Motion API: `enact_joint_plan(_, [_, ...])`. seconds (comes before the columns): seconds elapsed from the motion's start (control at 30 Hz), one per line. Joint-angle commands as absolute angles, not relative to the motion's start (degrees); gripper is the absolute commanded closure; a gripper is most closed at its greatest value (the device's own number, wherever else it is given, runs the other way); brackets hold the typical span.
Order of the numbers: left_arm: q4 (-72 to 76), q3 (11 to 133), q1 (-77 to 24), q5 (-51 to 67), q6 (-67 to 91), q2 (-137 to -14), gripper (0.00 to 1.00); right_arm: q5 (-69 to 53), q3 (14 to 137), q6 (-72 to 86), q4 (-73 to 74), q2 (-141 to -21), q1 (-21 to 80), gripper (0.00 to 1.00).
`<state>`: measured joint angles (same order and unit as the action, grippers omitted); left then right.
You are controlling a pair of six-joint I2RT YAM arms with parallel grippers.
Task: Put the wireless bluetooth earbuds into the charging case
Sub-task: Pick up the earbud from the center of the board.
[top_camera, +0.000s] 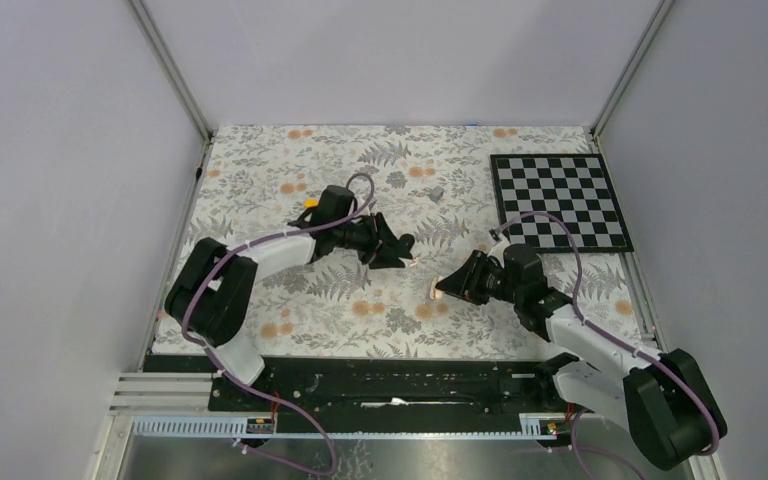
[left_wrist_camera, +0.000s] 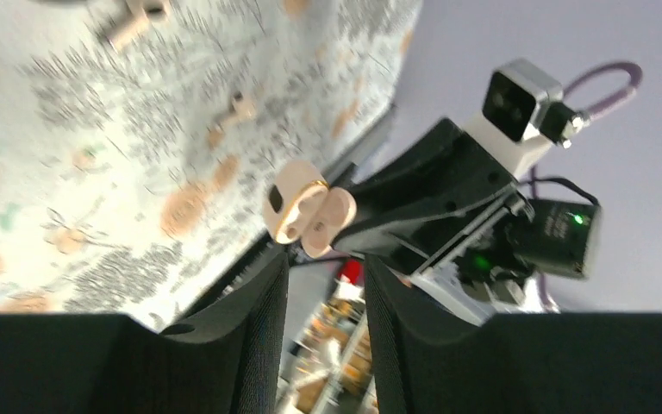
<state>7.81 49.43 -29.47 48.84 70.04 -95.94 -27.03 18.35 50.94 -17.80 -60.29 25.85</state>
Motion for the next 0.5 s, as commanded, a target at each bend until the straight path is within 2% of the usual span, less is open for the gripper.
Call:
enact_joint_plan(0.0, [-20.2,59.3,-29.6,32.4,45.4,-96.3,0.61,-23.1,21.5,46.5,-7.9,-56.3,24.1,1.00])
enact_joint_plan(0.13, [-25.4,65.9,-32.5,23.9,38.7,-99.7,0.61,-21.0,22.3,45.6,-1.4,-51.7,23.8,1.00])
enact_joint_plan(0.33, [-30.0,74.2,-42.9,5.0,32.5,-102.0,0.61,-17.3,25.2,44.1,9.8,-44.1,23.8,1.00])
enact_joint_plan(0.47, [-30.7,77.2,-45.8,0.2,29.5,-103.4,0.61,-15.2,28.1,43.2,14.2,-41.5,23.7,1.00])
